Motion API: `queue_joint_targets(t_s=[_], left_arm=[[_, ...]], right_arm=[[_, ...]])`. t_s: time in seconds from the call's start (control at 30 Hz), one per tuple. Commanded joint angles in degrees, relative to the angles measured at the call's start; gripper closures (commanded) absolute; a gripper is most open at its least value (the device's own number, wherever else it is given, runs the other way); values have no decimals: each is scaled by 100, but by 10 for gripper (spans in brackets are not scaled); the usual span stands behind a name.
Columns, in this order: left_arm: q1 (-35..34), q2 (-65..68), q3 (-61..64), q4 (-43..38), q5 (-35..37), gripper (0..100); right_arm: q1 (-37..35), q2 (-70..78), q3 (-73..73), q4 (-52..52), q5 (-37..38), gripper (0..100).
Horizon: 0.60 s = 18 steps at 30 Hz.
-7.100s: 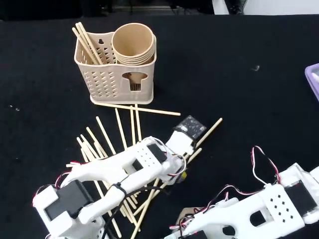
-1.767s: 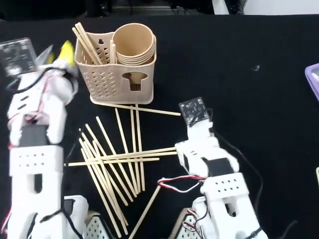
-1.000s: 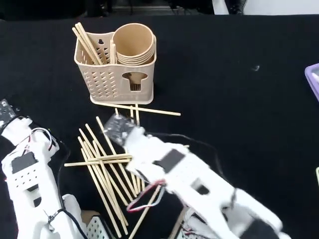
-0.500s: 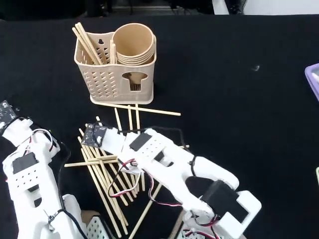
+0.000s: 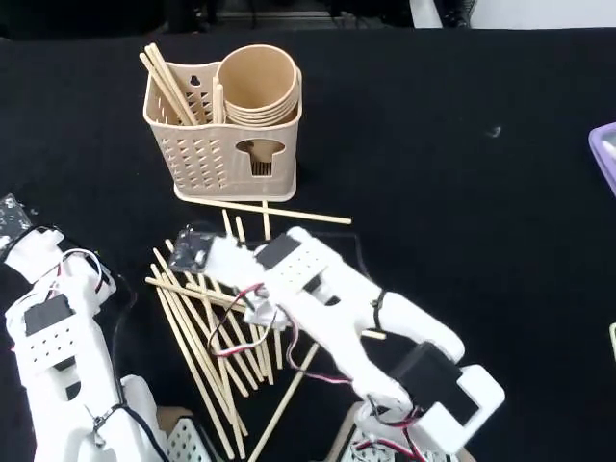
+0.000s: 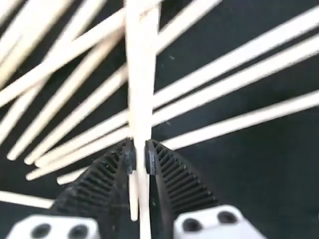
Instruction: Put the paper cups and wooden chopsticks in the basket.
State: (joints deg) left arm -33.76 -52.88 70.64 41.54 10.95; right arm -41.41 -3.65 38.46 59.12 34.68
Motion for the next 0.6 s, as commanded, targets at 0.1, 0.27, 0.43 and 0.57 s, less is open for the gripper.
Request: queue_joint_targets(t_s=[0.1, 0.27, 0.43, 0.57], left_arm=[[-40, -141, -57, -105, 44, 866], [-40, -149, -57, -105, 44, 866], [-40, -167, -57, -105, 44, 866], [-40, -167, -40, -105, 44, 866]], right_arm=[[536, -1095, 4, 220, 35, 988], [308, -1569, 532, -158, -237, 988], [-343, -1095, 743, -1213, -1125, 987], [-475, -488, 382, -1354, -1266, 966]])
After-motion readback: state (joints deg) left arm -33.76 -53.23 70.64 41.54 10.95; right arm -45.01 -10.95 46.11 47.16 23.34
